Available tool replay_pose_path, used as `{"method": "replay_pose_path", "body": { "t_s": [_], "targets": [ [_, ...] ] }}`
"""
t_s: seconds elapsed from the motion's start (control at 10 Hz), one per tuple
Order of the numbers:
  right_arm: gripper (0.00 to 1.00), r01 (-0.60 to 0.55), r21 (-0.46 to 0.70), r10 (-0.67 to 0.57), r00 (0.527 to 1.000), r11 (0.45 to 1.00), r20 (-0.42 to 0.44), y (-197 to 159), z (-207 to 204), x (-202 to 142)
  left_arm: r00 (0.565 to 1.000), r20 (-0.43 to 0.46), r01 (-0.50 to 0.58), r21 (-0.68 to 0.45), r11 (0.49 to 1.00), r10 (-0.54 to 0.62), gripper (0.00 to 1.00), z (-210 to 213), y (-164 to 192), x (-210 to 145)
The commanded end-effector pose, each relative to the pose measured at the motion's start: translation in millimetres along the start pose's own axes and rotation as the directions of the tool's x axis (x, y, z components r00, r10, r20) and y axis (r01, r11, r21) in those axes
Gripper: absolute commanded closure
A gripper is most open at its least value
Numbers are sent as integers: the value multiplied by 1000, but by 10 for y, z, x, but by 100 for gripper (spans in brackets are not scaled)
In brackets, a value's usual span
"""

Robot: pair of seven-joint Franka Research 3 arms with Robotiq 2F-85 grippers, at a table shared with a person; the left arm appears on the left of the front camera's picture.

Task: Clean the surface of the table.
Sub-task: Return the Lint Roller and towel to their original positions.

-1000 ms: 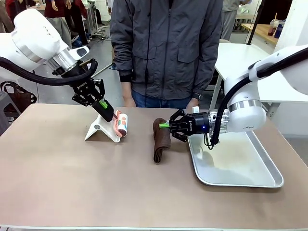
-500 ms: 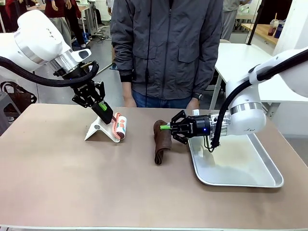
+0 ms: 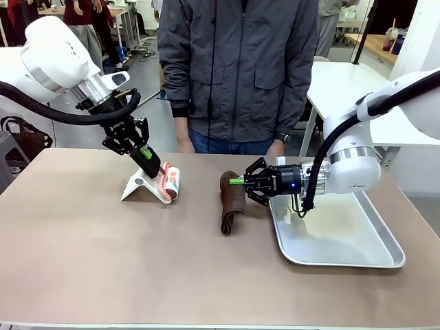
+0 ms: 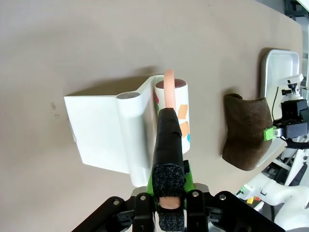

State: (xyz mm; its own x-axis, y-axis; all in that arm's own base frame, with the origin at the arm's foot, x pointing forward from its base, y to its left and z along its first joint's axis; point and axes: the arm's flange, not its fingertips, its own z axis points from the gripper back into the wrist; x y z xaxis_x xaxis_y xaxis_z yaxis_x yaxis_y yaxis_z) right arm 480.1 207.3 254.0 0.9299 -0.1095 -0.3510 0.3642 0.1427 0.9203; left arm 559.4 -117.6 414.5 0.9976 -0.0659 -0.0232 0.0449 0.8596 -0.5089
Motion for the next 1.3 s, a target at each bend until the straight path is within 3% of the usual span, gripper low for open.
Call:
{"method": "replay_pose_path", "body": {
  "t_s": [0.0, 0.1, 0.2, 0.3, 0.4, 0.5, 0.7, 0.8, 0.9, 1.2],
  "targets": [
    [91, -21, 19, 20, 1000, 1000, 4, 15, -6, 48, 1000, -15, -8, 7, 1000, 8, 78, -15, 75, 43],
    [91, -14, 19, 14, 1000, 1000, 1, 9, -11, 61, 1000, -16, -14, 3, 1000, 14, 78, -4, 86, 47],
    [88, -6, 11, 6, 1000, 1000, -3, 2, -18, 70, 1000, -22, -16, -2, 1000, 16, 41, 3, 89, 46],
    [52, 0, 13, 0, 1000, 1000, -1, 2, -19, 74, 999, -27, -17, 0, 1000, 17, 19, -3, 86, 45],
    [33, 1, 13, -1, 1000, 1000, -3, 6, -17, 73, 999, -29, -17, 1, 1000, 17, 0, -2, 99, 48],
    [0, -1, 8, 1, 1000, 1000, -5, 6, -18, 74, 999, -28, -18, 3, 1000, 18, 0, 5, 107, 48],
    [0, -23, -10, 23, 1000, 1000, -12, 47, 3, 54, 999, -22, -25, 6, 1000, 25, 0, 23, 121, 52],
    [12, -27, -50, 26, 999, 998, -21, 108, -24, 31, 999, -22, -26, 6, 1000, 26, 0, 45, 133, 48],
    [3, -34, -119, 32, 999, 992, -20, 187, -77, 5, 999, -24, -28, 7, 1000, 28, 0, 70, 161, 40],
    [0, -86, -375, 114, 992, 923, 54, 591, -231, -55, 999, -16, -29, 2, 1000, 29, 0, 173, 261, -62]
  ]
}}
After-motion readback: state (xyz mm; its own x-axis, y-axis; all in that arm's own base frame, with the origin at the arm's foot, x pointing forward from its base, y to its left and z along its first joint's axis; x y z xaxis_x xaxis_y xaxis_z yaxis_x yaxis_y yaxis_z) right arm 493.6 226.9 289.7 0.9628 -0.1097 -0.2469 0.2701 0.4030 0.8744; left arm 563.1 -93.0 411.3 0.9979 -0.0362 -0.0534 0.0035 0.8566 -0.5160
